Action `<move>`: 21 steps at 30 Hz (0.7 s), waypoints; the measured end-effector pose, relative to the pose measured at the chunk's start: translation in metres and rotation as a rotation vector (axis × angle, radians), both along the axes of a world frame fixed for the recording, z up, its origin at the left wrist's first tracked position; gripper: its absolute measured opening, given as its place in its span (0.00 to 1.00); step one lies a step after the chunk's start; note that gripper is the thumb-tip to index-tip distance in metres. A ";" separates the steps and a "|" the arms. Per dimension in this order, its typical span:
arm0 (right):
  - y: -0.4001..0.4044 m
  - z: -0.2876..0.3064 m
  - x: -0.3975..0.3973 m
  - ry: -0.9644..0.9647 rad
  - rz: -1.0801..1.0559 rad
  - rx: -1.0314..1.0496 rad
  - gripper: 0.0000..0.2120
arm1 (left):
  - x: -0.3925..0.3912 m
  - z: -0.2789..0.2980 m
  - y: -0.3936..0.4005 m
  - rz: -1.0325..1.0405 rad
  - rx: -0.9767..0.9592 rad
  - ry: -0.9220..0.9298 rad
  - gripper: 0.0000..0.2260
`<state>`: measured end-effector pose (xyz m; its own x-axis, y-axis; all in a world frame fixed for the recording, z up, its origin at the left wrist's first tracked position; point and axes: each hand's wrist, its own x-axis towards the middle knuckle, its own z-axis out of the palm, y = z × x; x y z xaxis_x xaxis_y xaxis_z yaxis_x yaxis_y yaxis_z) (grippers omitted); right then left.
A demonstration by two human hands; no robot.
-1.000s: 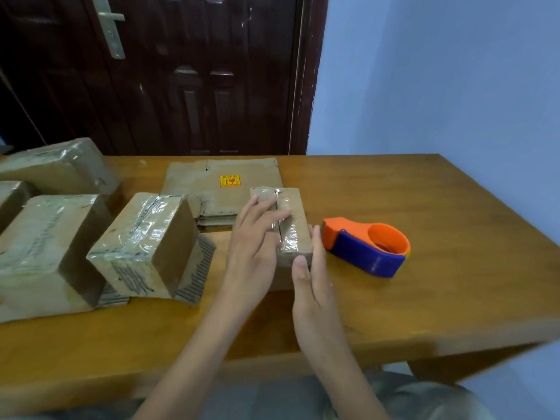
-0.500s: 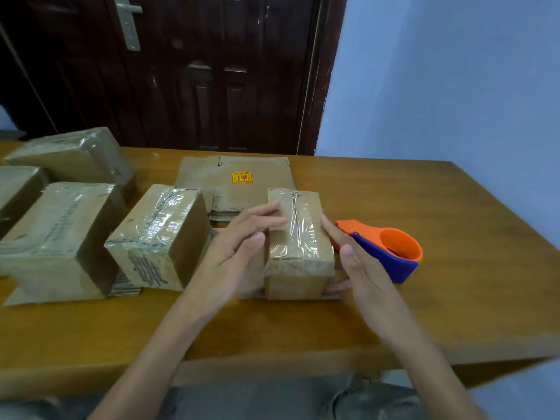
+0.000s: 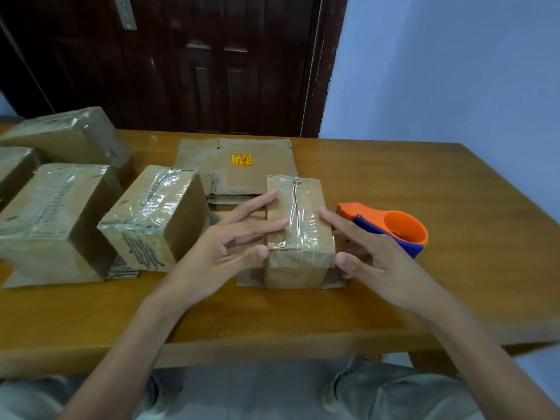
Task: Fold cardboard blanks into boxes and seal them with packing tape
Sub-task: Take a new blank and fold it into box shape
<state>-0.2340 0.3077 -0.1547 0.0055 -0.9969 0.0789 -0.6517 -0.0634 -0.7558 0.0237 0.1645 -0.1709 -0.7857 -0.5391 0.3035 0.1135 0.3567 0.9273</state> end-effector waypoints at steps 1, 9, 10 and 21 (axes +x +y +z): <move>0.000 -0.001 -0.001 0.009 0.003 -0.007 0.32 | 0.000 -0.001 0.000 -0.001 0.006 0.009 0.20; -0.003 -0.007 0.000 -0.073 -0.040 -0.073 0.33 | -0.002 -0.003 0.002 0.013 0.053 0.046 0.23; -0.003 -0.008 0.001 -0.090 -0.049 -0.089 0.33 | -0.002 -0.003 0.003 0.023 0.048 0.048 0.23; -0.008 -0.022 0.016 -0.043 -0.137 -0.252 0.29 | -0.014 -0.020 0.026 0.309 -0.276 0.094 0.17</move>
